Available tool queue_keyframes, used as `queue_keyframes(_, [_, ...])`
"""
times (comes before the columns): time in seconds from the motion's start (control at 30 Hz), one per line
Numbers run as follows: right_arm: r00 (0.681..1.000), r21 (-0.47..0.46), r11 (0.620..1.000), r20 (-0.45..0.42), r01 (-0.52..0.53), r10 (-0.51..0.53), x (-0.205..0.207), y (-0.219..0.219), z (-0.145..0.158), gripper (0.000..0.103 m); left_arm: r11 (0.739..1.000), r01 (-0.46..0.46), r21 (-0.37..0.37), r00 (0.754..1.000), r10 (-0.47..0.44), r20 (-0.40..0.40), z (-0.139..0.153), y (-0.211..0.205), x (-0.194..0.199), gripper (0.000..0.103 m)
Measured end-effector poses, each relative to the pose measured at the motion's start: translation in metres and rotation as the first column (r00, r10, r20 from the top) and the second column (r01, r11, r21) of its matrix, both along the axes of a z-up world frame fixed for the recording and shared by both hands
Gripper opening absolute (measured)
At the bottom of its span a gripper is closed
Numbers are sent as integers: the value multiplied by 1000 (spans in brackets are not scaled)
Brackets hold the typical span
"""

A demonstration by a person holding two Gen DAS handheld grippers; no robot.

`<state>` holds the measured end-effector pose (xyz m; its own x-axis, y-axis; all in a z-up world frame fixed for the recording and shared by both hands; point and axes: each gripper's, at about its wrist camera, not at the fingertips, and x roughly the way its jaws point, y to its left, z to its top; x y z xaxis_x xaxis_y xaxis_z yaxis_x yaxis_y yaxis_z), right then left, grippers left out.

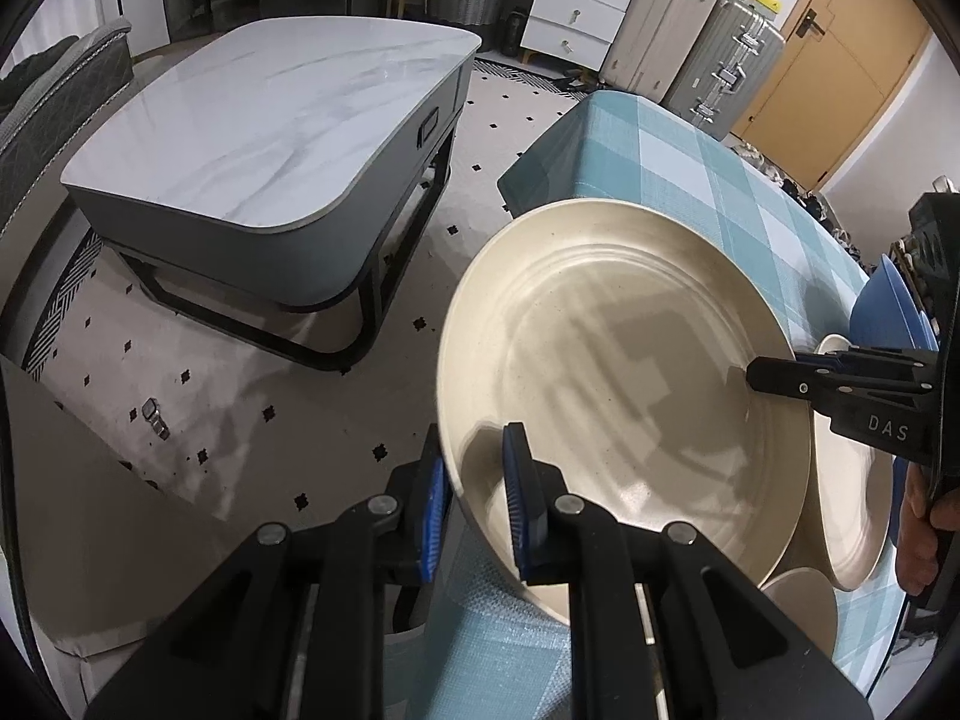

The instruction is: Organize plates and bowls

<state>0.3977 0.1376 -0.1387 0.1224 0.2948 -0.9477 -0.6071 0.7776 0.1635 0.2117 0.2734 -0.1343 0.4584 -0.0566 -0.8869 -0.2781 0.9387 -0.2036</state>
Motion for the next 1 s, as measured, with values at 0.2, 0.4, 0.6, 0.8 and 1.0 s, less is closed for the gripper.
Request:
queue_keyframes(0.2, [1000,13,1000,7,22,-22,-3,-10,4,14,1000,-3,5,1000,3,5,5,0,1,15])
queue_keyframes(0.4, [999,26,999,-5,47,-47,1,-19,6,12,1000,-4,-17,1000,4,-8,7,2,2,15])
queue_keyframes(0.6, [998,14,998,-5,68,-68,1,-25,15,12,1000,13,-17,1000,-13,-4,16,-6,0,15])
queue_keyframes(0.8, [997,29,997,-5,78,-78,-2,-32,24,12,1000,28,-5,1000,-28,-2,27,-11,-5,15])
queue_keyframes(1.0, [998,31,997,2,70,-71,-14,-38,36,12,999,43,7,999,-43,4,41,-17,-13,15])
